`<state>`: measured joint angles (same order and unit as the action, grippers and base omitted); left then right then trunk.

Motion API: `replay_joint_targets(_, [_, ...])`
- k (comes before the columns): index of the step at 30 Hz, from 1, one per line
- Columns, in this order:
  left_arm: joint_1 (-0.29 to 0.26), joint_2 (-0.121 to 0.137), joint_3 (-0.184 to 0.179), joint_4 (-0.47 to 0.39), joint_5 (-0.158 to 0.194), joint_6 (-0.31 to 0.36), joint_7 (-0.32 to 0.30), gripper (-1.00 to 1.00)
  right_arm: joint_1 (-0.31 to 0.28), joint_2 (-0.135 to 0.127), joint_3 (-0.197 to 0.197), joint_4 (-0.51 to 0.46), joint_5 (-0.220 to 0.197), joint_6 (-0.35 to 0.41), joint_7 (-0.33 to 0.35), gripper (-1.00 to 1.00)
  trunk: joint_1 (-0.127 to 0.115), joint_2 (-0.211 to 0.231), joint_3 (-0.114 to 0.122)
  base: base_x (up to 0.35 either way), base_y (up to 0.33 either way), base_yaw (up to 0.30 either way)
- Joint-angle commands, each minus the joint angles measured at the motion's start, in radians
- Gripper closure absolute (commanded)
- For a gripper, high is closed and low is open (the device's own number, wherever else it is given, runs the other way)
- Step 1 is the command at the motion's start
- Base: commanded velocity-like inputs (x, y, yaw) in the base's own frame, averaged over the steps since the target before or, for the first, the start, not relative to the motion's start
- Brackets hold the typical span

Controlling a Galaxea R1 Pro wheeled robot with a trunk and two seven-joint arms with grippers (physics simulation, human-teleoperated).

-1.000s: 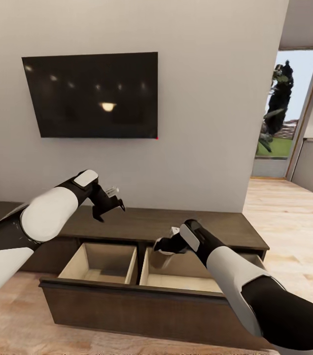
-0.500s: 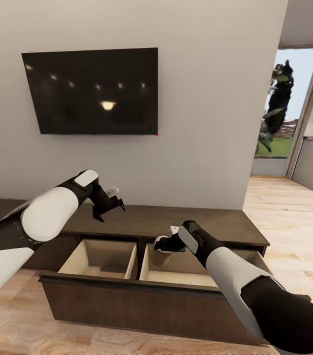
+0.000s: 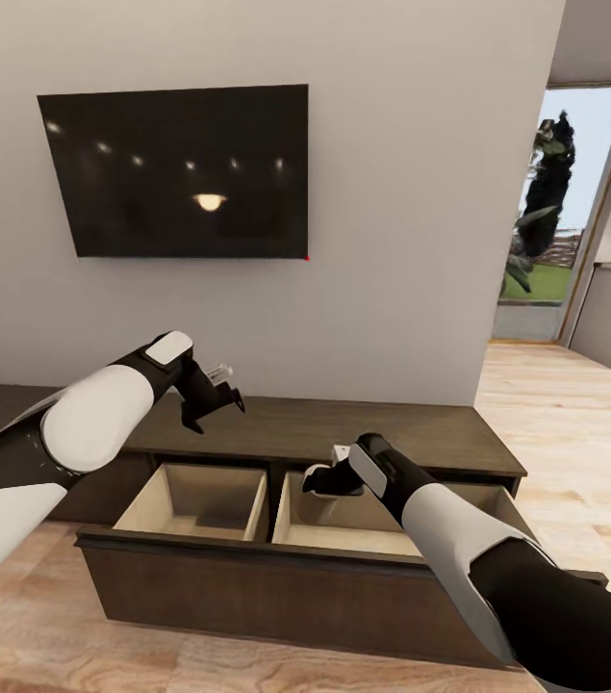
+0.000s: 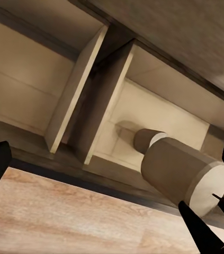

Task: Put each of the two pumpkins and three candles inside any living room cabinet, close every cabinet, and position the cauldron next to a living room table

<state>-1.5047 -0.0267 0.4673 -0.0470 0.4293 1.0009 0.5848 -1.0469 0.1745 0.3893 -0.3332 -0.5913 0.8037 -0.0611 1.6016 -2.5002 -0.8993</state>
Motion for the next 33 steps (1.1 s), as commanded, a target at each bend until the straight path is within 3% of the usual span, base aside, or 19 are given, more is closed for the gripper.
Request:
replay_joint_targets(1, [0.0, -0.001, 0.001, -0.002, 0.009, 0.002, 0.011, -1.0, -0.001, 0.0, 0.003, 0.0, -0.007, 0.002, -0.006, 1.0, 0.0, 0.0, -0.001, 0.0, 0.0, 0.0])
replay_joint_targets(24, [0.0, 0.005, -0.002, -0.002, 0.007, 0.002, 0.012, -1.0, -0.001, 0.0, 0.003, 0.003, -0.008, 0.002, -0.007, 1.0, 0.0, 0.0, -0.001, 0.092, 0.0, 0.0])
replay_joint_targets(33, [0.0, 0.004, -0.003, -0.002, 0.006, 0.001, 0.013, -1.0, -0.001, 0.0, 0.005, 0.007, -0.006, 0.002, -0.011, 1.0, 0.004, -0.003, -0.036, 0.001, 0.0, 0.0])
